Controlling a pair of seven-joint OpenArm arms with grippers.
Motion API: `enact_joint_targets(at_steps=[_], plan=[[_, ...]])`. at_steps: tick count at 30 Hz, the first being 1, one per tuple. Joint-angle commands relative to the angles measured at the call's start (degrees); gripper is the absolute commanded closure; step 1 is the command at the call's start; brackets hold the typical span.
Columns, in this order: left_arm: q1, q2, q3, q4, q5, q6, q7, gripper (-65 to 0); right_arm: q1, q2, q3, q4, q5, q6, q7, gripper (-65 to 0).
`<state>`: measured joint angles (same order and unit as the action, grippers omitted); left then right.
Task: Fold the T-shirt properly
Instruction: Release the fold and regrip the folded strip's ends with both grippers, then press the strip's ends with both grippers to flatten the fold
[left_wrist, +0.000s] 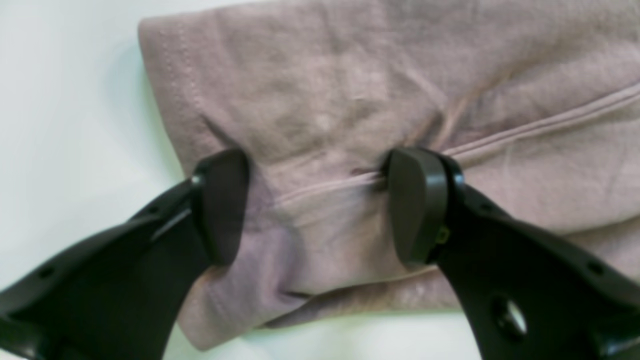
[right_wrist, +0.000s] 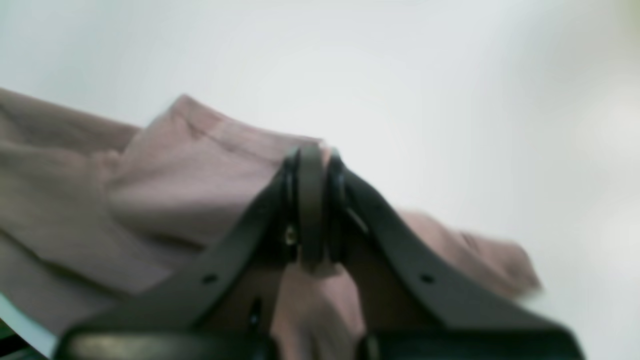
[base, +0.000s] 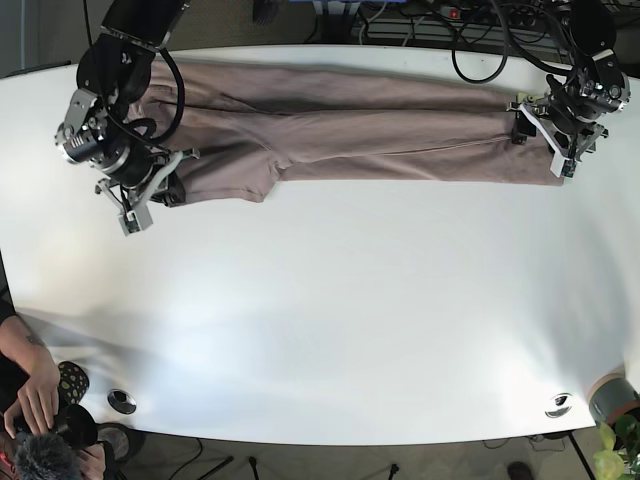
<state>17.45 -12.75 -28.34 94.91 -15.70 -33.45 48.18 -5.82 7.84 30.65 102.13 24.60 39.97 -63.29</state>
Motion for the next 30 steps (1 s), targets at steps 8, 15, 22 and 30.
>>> enact_joint_targets(at_steps=[8,15,22,30], plan=[[-1.0,-0.8,-0.1,-3.2,-0.2,0.1,-0.2,-40.3,-6.9,-0.8,4.6,8.2,0.4,0.03,-0.8,0.0],[-1.8,-1.0,-0.1,-4.1,-0.3,0.1,-0.2,-40.3,-10.7,-1.0,6.0,7.5,0.4,0.03,-0.4,0.0],[-1.8,-0.7,-0.4,-2.1,-0.8,0.1,-0.1,-40.3,-10.3,-0.9,11.3,2.2,0.3,0.03,0.1,-29.5],[-1.8,0.2,-0.6,3.4,-8.0,0.1,0.1,-40.6,-12.2,-2.1,12.0,8.9,2.4,0.03,-0.8,-53.1]])
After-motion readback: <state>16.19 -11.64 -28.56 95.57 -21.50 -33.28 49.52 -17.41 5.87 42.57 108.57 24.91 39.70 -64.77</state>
